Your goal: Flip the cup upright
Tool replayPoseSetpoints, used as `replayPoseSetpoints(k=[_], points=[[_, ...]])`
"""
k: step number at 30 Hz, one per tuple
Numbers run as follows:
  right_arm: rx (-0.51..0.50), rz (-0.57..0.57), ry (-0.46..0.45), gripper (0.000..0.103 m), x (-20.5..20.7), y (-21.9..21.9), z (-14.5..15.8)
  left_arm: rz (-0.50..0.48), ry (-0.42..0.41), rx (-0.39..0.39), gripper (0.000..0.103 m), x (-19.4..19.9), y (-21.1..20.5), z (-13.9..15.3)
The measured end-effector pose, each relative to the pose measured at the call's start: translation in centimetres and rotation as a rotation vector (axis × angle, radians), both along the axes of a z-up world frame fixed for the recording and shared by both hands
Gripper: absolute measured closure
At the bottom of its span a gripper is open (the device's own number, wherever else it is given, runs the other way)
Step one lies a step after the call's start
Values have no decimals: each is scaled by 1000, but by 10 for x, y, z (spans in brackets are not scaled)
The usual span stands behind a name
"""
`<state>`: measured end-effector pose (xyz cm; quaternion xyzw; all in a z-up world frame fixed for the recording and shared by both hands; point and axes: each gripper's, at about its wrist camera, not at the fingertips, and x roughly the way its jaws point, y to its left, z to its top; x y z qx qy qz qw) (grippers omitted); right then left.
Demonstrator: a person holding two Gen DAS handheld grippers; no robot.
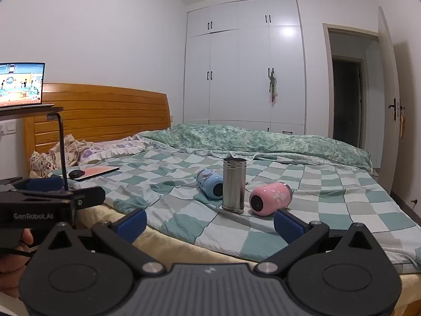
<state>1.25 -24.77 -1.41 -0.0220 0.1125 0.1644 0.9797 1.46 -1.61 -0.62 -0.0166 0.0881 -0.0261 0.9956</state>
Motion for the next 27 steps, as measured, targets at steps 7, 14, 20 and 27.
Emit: replayPoseSetpoints(k=[7,14,20,27], points=[[1,0,0,0,0,0,0,-3,-5,2,0,-1,-1,1],[-7,1,0,0,-2,2,-1,-1,0,-8,0,0,0,0],[3,-7,3,0,-3,3,-1,2,2,-11,0,0,-1,0],[-2,-4,3,0,-3,6,-1,3,-5,-12,0,-1,-2,-1]])
